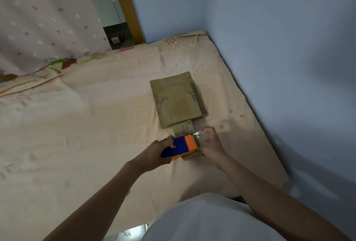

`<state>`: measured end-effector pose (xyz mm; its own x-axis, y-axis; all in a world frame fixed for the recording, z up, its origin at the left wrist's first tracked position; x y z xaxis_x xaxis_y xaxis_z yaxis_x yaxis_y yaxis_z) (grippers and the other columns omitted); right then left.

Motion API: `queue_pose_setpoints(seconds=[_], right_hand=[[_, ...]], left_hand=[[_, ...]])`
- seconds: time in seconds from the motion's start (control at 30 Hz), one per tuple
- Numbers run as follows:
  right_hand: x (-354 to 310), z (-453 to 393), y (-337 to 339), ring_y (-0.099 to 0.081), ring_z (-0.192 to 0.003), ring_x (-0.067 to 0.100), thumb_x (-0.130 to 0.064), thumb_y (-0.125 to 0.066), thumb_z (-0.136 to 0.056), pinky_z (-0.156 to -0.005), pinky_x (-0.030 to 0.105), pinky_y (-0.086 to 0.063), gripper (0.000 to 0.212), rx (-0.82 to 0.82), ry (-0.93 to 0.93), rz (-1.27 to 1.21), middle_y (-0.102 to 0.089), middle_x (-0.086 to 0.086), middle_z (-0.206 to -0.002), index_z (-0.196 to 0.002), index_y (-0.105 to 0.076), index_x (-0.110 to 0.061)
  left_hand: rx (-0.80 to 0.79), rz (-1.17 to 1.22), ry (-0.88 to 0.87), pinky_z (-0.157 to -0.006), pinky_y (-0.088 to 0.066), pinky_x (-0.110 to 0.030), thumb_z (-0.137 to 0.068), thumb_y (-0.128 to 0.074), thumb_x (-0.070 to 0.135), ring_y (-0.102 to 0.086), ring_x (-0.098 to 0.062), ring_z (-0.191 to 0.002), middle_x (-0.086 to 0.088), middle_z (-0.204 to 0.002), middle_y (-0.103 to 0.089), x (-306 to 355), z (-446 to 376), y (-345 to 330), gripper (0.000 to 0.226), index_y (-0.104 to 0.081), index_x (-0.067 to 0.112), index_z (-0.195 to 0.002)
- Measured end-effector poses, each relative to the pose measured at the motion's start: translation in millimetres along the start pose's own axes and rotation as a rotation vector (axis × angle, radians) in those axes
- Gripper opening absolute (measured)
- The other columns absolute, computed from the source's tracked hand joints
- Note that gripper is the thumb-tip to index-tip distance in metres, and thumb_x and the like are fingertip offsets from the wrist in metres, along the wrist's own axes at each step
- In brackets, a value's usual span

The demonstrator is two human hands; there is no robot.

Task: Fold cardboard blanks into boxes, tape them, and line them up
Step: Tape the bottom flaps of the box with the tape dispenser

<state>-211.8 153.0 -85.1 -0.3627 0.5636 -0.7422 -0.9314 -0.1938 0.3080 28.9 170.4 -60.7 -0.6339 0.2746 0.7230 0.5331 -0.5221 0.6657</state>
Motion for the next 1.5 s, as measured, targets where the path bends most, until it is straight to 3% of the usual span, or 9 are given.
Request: queue_pose_setpoints(seconds=[0.1, 0.23, 0.47, 0.63, 0.73, 0.9, 1.17, 1.37, 1.5], right_hand=[[2, -2, -3, -0.054, -0.108, 0.026, 0.006, -0.063, -0.081, -0.080, 0.043, -0.059, 0.070, 0.061, 0.007, 0.042, -0.042, 0.004, -0.123, -0.119, -0.036, -0.047], [7, -6, -8, -0.055, -0.107, 0.024, 0.004, -0.065, -0.083, -0.082, 0.044, -0.059, 0.067, 0.112, -0.006, 0.048, -0.044, 0.004, -0.124, -0.122, -0.038, -0.043], [5, -7, -9, -0.060, -0.094, 0.020, 0.010, -0.051, -0.087, -0.073, 0.034, -0.054, 0.052, 0.159, -0.014, -0.004, -0.058, 0.003, -0.105, -0.123, -0.046, -0.028], [-1, -3, -15, -0.059, -0.088, 0.019, 0.007, -0.048, -0.086, -0.072, 0.035, -0.052, 0.033, 0.180, 0.034, 0.042, -0.059, -0.003, -0.091, -0.106, -0.051, -0.020], [-2, -1, -17, -0.056, -0.083, 0.016, 0.006, -0.047, -0.087, -0.067, 0.032, -0.048, 0.026, 0.184, 0.045, 0.044, -0.059, -0.002, -0.091, -0.099, -0.052, -0.017], [-4, -8, -18, -0.053, -0.077, 0.016, 0.004, -0.040, -0.087, -0.059, 0.028, -0.041, 0.029, 0.120, -0.021, -0.075, -0.059, 0.003, -0.096, -0.098, -0.053, -0.019], [5, -8, -16, -0.062, -0.090, 0.023, 0.001, -0.060, -0.088, -0.062, 0.031, -0.049, 0.034, 0.059, -0.004, -0.115, -0.061, 0.003, -0.104, -0.099, -0.050, -0.030], [3, -14, -20, -0.058, -0.094, 0.018, -0.005, -0.056, -0.090, -0.072, 0.032, -0.051, 0.027, 0.064, -0.047, -0.140, -0.057, -0.003, -0.106, -0.107, -0.052, -0.026], [4, -16, -20, -0.059, -0.097, 0.019, 0.005, -0.054, -0.085, -0.067, 0.030, -0.050, 0.039, 0.023, -0.014, -0.112, -0.056, -0.003, -0.108, -0.105, -0.050, -0.029]], left_hand=[[0.001, -0.005, 0.010, -0.075, -0.052, -0.017, -0.089, -0.069, 0.009, -0.053, 0.003, -0.100, 0.009, -0.131, -0.047, 2, -1, 1, 0.032, -0.047, 0.020, -0.110], [-0.005, -0.024, 0.024, -0.075, -0.051, -0.015, -0.088, -0.069, 0.008, -0.054, -0.003, -0.098, 0.009, -0.132, -0.046, 2, 0, 2, 0.033, -0.048, 0.019, -0.111], [0.010, -0.069, 0.034, -0.074, -0.045, -0.008, -0.086, -0.070, 0.006, -0.050, -0.005, -0.095, 0.004, -0.135, -0.049, 8, 4, 5, 0.034, -0.052, 0.015, -0.113], [0.014, -0.106, 0.089, -0.075, -0.040, -0.002, -0.089, -0.069, 0.008, -0.047, 0.004, -0.093, 0.003, -0.139, -0.048, 11, 7, 10, 0.033, -0.053, 0.014, -0.117], [0.008, -0.113, 0.099, -0.074, -0.040, -0.001, -0.089, -0.069, 0.009, -0.046, -0.002, -0.094, 0.005, -0.139, -0.048, 14, 9, 11, 0.033, -0.053, 0.015, -0.117], [-0.001, -0.090, 0.102, -0.074, -0.049, -0.012, -0.087, -0.070, 0.009, -0.054, -0.009, -0.097, 0.012, -0.132, -0.048, 12, 11, 7, 0.034, -0.050, 0.021, -0.112], [0.018, -0.085, 0.130, -0.077, -0.053, -0.022, -0.086, -0.069, 0.008, -0.056, -0.010, -0.098, 0.015, -0.131, -0.048, 16, 13, 5, 0.036, -0.048, 0.023, -0.111], [0.029, -0.121, 0.174, -0.072, -0.043, -0.005, -0.088, -0.068, 0.007, -0.049, -0.010, -0.094, 0.019, -0.131, -0.043, 23, 17, 9, 0.033, -0.052, 0.016, -0.116], [0.009, -0.097, 0.180, -0.071, -0.042, -0.005, -0.087, -0.068, 0.006, -0.050, 0.004, -0.092, 0.010, -0.136, -0.050, 24, 16, 9, 0.033, -0.051, 0.016, -0.114]])
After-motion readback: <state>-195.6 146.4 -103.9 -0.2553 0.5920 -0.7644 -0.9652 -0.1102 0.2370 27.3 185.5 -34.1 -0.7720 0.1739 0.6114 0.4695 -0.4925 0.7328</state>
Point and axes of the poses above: each hand's wrist, its own z-axis away from the middle knuckle, its own y-axis out of the back of the hand, x = y × z, the point moved 1 cm from there along -z, towards the middle knuckle
